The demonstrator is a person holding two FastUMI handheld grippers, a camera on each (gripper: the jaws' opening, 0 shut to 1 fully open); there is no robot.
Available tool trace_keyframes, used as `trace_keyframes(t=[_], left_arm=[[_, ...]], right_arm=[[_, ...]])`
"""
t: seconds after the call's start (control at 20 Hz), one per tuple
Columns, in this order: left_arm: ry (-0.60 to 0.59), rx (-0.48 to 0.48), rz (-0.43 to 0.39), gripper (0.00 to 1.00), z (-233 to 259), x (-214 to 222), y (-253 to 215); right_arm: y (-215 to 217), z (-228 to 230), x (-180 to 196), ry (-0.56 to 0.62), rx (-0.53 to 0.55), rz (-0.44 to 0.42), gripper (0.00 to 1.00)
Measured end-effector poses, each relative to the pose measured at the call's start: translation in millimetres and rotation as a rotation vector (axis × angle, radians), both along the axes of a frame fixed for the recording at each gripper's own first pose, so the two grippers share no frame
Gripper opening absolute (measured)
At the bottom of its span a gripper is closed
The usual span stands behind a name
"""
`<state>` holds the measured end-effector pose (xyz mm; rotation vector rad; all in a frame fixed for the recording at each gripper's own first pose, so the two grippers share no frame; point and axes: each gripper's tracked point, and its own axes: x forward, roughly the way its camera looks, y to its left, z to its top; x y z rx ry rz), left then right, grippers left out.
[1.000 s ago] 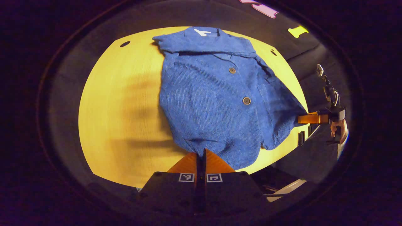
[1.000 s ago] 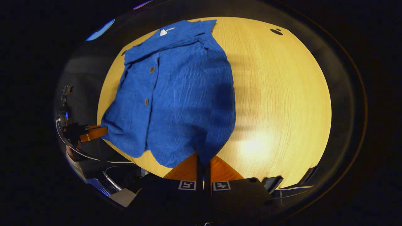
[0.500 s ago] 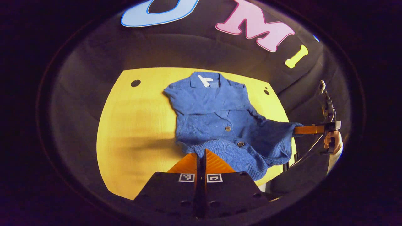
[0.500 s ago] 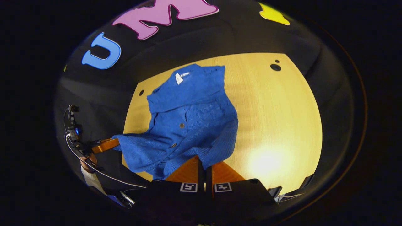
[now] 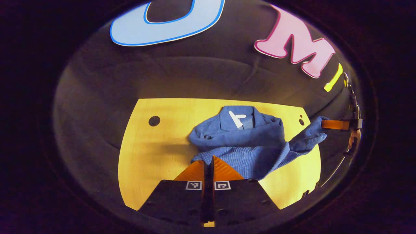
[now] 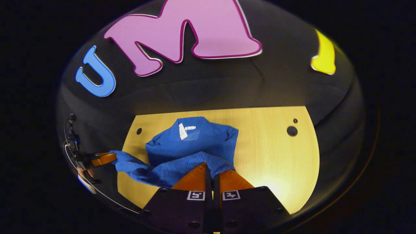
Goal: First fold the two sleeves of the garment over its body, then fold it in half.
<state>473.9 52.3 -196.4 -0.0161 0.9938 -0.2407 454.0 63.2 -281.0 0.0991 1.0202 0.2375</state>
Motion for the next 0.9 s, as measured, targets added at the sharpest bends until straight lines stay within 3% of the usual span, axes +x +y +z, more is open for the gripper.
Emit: trace_keyframes(t=[0.1,0.3,0.45,0.7,0.75,0.8,0.9], left_arm=[[-0.009,-0.008,0.053,0.0,-14.3,43.8,-11.1],[-0.04,0.098,0.032,0.0,-62.8,122.7,-19.0],[0.004,0.158,0.066,0.0,-105.0,137.8,-27.1],[-0.018,0.113,0.109,0.04,-130.7,152.2,-37.4],[-0.017,0.075,0.097,0.08,-129.1,151.1,-46.7],[-0.019,0.062,0.094,0.33,-130.3,152.4,-53.8],[-0.051,0.064,0.112,0.85,-127.8,157.5,-64.5]], right_arm=[[-1.7,-36.1,42.2,-0.026,-0.061,0.044,0.04],[4.5,-108.5,87.5,-0.024,-0.109,0.08,0.05],[9.4,-148.6,106.7,-0.022,-0.125,0.08,0.05],[2.3,-180.0,115.4,-0.083,-0.248,0.188,0.05],[3.9,-180.1,115.3,-0.09,-0.246,0.185,0.12],[6.1,-181.4,117.2,-0.1,-0.244,0.175,0.08],[12.4,-179.5,120.1,-0.127,-0.224,0.166,0.16]])
